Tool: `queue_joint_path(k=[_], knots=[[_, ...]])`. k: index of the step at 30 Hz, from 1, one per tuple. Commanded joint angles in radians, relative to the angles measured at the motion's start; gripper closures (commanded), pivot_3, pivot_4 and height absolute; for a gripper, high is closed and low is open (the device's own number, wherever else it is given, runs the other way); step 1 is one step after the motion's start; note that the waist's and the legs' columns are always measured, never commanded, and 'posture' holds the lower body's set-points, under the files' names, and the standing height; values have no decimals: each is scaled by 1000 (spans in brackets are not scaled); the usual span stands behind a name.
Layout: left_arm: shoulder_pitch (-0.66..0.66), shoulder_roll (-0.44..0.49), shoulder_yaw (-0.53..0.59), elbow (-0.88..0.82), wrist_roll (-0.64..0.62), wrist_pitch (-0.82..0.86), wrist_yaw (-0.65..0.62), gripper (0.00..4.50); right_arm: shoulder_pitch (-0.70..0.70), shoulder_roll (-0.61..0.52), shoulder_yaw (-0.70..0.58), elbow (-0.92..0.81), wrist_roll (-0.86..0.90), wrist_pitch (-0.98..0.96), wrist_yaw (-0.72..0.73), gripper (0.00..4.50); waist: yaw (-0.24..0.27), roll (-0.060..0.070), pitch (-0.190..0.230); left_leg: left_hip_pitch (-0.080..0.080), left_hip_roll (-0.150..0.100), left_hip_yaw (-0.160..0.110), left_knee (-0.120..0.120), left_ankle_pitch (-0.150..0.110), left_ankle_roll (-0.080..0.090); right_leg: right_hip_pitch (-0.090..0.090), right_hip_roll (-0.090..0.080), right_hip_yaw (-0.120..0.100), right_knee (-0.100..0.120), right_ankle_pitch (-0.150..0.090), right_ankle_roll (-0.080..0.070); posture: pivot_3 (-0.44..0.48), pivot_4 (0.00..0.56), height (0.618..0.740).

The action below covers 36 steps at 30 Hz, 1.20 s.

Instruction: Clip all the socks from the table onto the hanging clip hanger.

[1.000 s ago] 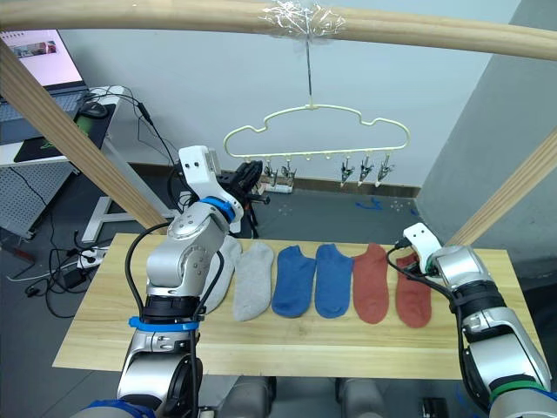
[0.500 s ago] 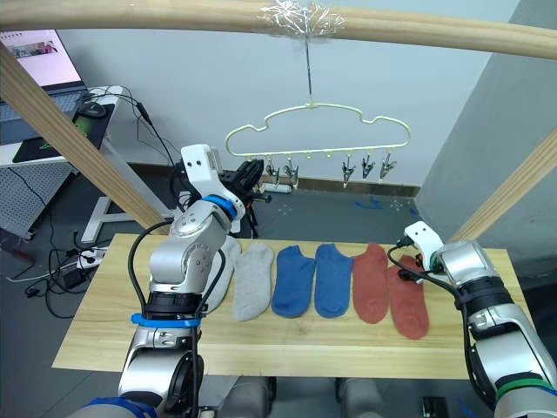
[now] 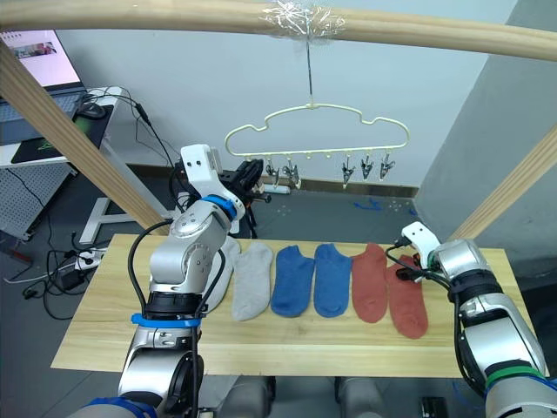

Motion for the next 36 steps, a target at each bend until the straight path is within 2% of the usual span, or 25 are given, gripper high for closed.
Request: queue_joint_path(k=[1,3,13,14,20,21,24,30,36], knots=[[-4,-1,6,-26,0,-4,6,4383,12,21,6,41,-15,-5,-1,190,0,0,0,0,0,0,0,0,0,0,0,0,0,0,0,127,241,740],[-6,0,8,-25,0,-5,7,4383,10,22,4,45,-16,-2,1,590,0,0,0,0,0,0,0,0,0,0,0,0,0,1,0,127,241,740],[-7,-3,8,-22,1,-8,11,4383,7,27,-9,50,-16,18,8,4216,2,0,0,1,0,0,0,1,-2,1,0,0,0,2,1,126,240,740],[-6,-3,9,-23,1,-8,11,4383,7,27,-8,49,-17,19,8,4469,2,0,0,1,0,0,0,1,-2,1,0,0,0,2,1,126,240,740],[-5,-3,12,-24,-7,3,9,4383,24,19,1,10,-21,33,16,4469,2,0,0,1,0,0,0,1,-2,1,0,0,0,2,1,119,233,740],[-5,-2,17,-29,-22,24,2,4383,40,2,8,-39,-28,38,21,4469,3,0,0,1,0,0,0,1,-2,1,0,0,0,2,1,119,233,740],[-7,2,47,-45,-82,83,-18,4383,95,-50,6,-241,-19,92,49,4469,3,0,0,0,0,0,0,1,-2,1,0,0,0,2,1,120,225,740],[-29,35,140,-53,-246,232,-69,4383,212,-146,-104,-814,124,383,120,4469,-2,1,0,-3,0,-1,0,3,-5,-3,0,0,0,2,1,103,209,740],[-66,63,252,-24,-431,401,-86,4383,214,-111,-206,-1107,306,605,126,4469,-1,1,0,-4,0,-3,0,2,-4,-3,0,-2,0,2,1,86,199,740]])
